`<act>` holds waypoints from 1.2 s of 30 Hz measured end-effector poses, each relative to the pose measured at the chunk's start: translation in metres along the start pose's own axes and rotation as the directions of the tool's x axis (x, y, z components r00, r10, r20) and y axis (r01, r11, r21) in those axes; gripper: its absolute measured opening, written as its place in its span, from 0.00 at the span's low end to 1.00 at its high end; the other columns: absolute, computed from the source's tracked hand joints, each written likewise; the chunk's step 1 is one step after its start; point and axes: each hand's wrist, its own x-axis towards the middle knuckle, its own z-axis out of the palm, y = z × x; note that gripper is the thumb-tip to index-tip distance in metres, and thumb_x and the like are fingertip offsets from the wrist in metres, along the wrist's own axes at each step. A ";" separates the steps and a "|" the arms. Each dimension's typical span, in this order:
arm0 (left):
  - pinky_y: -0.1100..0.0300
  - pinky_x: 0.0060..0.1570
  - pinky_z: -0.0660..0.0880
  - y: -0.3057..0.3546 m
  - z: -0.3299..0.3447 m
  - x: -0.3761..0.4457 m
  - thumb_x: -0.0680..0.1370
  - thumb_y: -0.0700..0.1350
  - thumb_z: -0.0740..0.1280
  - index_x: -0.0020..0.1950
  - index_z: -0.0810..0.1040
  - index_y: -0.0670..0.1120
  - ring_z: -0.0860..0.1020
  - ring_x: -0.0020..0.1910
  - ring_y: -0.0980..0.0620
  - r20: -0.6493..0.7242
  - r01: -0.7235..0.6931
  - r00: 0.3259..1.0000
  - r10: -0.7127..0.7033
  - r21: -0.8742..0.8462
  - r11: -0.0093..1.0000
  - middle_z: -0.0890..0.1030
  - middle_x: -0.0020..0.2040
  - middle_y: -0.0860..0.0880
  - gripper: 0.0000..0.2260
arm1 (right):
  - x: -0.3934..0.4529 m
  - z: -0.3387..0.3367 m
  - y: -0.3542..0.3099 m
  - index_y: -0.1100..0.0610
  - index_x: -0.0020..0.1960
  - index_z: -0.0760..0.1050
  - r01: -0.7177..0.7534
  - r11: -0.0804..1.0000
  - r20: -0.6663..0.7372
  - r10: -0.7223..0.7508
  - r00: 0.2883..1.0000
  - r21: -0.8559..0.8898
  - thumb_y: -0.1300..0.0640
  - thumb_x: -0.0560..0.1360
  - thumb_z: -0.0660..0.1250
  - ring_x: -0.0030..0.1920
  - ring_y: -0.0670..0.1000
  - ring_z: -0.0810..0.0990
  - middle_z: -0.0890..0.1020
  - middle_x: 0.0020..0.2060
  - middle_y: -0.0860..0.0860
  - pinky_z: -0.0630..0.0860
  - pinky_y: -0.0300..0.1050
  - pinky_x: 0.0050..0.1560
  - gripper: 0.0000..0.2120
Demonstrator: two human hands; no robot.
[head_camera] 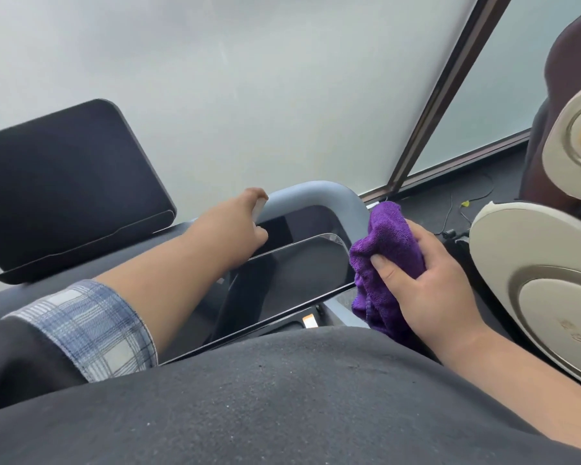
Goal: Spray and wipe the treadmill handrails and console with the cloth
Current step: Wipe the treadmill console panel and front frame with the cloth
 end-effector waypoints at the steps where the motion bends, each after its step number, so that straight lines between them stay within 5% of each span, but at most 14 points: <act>1: 0.49 0.39 0.81 -0.002 0.002 -0.002 0.74 0.47 0.60 0.65 0.62 0.64 0.78 0.38 0.50 -0.004 0.011 1.000 -0.011 -0.010 1.000 0.79 0.49 0.53 0.22 | -0.001 0.001 0.000 0.31 0.63 0.73 0.001 1.000 0.006 -0.001 1.000 -0.009 0.45 0.70 0.75 0.53 0.36 0.80 0.82 0.51 0.31 0.76 0.44 0.59 0.24; 5: 0.49 0.41 0.80 0.000 0.010 -0.007 0.75 0.46 0.60 0.68 0.62 0.62 0.80 0.38 0.50 -0.001 -0.007 1.000 0.007 -0.063 0.998 0.82 0.54 0.55 0.23 | -0.003 0.003 0.002 0.33 0.65 0.74 -0.004 1.000 0.017 0.005 1.000 -0.021 0.45 0.70 0.75 0.56 0.38 0.79 0.81 0.54 0.32 0.75 0.49 0.64 0.25; 9: 0.52 0.36 0.80 0.004 0.013 -0.018 0.75 0.47 0.60 0.68 0.61 0.65 0.80 0.32 0.51 -0.005 -0.026 1.000 0.026 -0.206 0.978 0.82 0.48 0.60 0.24 | 0.000 -0.002 0.005 0.37 0.69 0.71 0.024 0.992 0.005 -0.024 1.000 -0.127 0.41 0.70 0.73 0.58 0.40 0.78 0.80 0.58 0.36 0.74 0.47 0.63 0.28; 12: 0.54 0.36 0.78 -0.003 0.019 -0.034 0.75 0.49 0.62 0.69 0.60 0.68 0.80 0.31 0.54 -0.044 -0.040 0.999 0.030 -0.248 0.968 0.82 0.39 0.56 0.25 | 0.008 -0.008 0.007 0.43 0.74 0.67 0.061 0.921 0.048 -0.046 0.998 -0.385 0.37 0.71 0.68 0.64 0.49 0.73 0.76 0.65 0.44 0.69 0.47 0.67 0.33; 15: 0.58 0.32 0.73 -0.013 0.026 -0.051 0.75 0.52 0.64 0.68 0.60 0.70 0.78 0.30 0.57 -0.072 -0.074 0.996 0.059 -0.235 0.969 0.80 0.35 0.55 0.25 | -0.001 -0.005 0.021 0.49 0.79 0.57 0.048 0.722 0.165 0.092 0.982 -0.690 0.37 0.73 0.69 0.69 0.57 0.69 0.69 0.72 0.52 0.66 0.52 0.70 0.41; 18: 0.59 0.32 0.73 -0.019 0.031 -0.063 0.74 0.55 0.64 0.67 0.59 0.72 0.78 0.30 0.58 -0.060 -0.135 0.990 0.124 -0.247 0.960 0.79 0.38 0.57 0.25 | -0.014 0.000 0.032 0.47 0.80 0.50 -0.022 0.727 0.155 0.176 0.972 -0.686 0.38 0.74 0.69 0.69 0.57 0.68 0.68 0.72 0.53 0.68 0.54 0.68 0.43; 27: 0.66 0.25 0.70 -0.022 0.043 -0.075 0.76 0.53 0.66 0.64 0.57 0.80 0.78 0.29 0.62 -0.060 -0.263 0.964 0.260 -0.388 0.884 0.78 0.48 0.68 0.28 | 0.071 0.055 0.013 0.49 0.80 0.50 0.077 0.669 0.148 0.050 0.988 -0.739 0.37 0.74 0.69 0.67 0.62 0.71 0.66 0.72 0.57 0.70 0.57 0.65 0.44; 36: 0.58 0.41 0.75 -0.020 0.056 -0.081 0.75 0.55 0.66 0.65 0.56 0.79 0.79 0.40 0.61 -0.037 -0.331 0.936 0.350 -0.430 0.840 0.79 0.49 0.66 0.28 | 0.085 0.054 0.009 0.46 0.81 0.48 0.103 0.670 0.201 0.071 0.977 -0.735 0.38 0.74 0.69 0.68 0.62 0.71 0.64 0.74 0.57 0.69 0.56 0.67 0.44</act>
